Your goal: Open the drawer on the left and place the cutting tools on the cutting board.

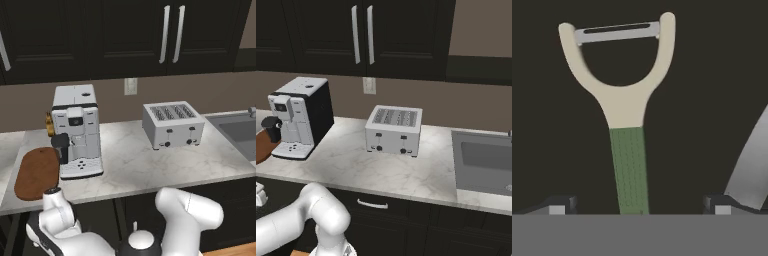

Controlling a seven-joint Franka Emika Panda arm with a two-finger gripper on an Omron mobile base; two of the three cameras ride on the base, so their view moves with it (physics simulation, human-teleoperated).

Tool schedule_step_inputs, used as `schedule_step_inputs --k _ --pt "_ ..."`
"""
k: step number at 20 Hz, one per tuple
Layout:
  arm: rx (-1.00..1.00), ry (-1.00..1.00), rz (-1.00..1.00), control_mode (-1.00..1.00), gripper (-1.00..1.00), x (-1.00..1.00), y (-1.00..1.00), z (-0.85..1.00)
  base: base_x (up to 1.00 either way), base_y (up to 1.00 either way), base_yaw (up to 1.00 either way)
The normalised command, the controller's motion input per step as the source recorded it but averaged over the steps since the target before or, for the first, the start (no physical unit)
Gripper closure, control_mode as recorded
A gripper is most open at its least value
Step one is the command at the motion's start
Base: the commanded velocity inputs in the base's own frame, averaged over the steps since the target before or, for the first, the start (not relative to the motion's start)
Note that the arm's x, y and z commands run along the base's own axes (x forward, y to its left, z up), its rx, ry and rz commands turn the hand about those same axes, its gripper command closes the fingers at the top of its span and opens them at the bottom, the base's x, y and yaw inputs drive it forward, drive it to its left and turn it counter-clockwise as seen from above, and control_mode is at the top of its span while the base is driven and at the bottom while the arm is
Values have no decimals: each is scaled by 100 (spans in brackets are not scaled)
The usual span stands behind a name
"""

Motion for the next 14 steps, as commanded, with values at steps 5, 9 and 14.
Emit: schedule_step_inputs --k 5,9,14 --pt "0 0 0 -100 -100 0 15 -34 0 0 0" --pt "0 0 0 -100 -100 -1 10 -39 0 0 0" --pt "0 0 0 -100 -100 -8 3 -30 0 0 0"
